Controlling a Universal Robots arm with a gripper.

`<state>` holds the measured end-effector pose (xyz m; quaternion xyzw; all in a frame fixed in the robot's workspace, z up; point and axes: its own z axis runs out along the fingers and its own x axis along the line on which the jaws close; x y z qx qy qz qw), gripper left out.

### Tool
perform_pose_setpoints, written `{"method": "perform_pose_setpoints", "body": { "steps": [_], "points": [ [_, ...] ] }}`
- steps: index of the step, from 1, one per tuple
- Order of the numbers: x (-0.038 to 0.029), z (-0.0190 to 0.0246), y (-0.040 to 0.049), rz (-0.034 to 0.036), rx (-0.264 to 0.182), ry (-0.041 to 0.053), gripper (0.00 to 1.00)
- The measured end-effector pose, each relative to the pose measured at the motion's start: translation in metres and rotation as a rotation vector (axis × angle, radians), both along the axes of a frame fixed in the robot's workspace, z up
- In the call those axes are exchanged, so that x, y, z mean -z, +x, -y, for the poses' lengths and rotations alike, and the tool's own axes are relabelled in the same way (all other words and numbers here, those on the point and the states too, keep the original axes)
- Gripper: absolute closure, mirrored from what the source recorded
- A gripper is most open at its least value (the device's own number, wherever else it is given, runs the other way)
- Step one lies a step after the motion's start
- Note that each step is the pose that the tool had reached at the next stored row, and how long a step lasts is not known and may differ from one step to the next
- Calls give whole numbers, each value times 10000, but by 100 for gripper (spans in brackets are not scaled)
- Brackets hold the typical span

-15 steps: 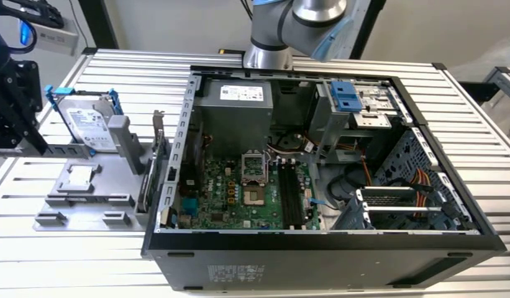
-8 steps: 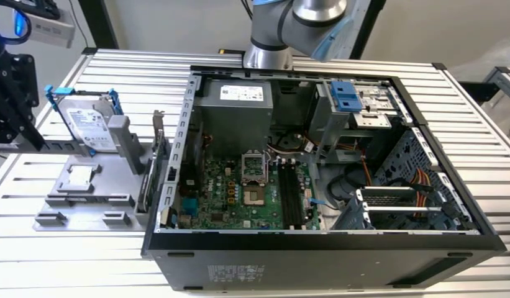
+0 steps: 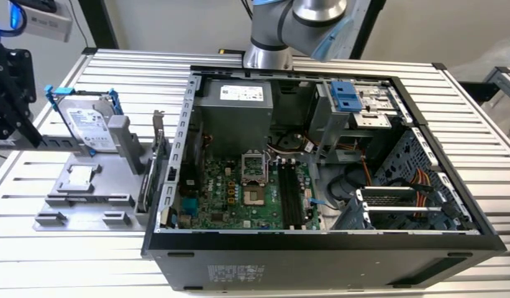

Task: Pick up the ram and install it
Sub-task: 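Pick up the ram and move it above insertion slot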

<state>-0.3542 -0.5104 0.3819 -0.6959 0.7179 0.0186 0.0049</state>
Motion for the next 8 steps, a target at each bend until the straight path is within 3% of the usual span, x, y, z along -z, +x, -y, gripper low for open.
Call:
{"method": "perform_pose_setpoints", "body": {
  "steps": [8],
  "points": [
    [-10,-3,4,-2,-1,-2,100]
  ]
}}
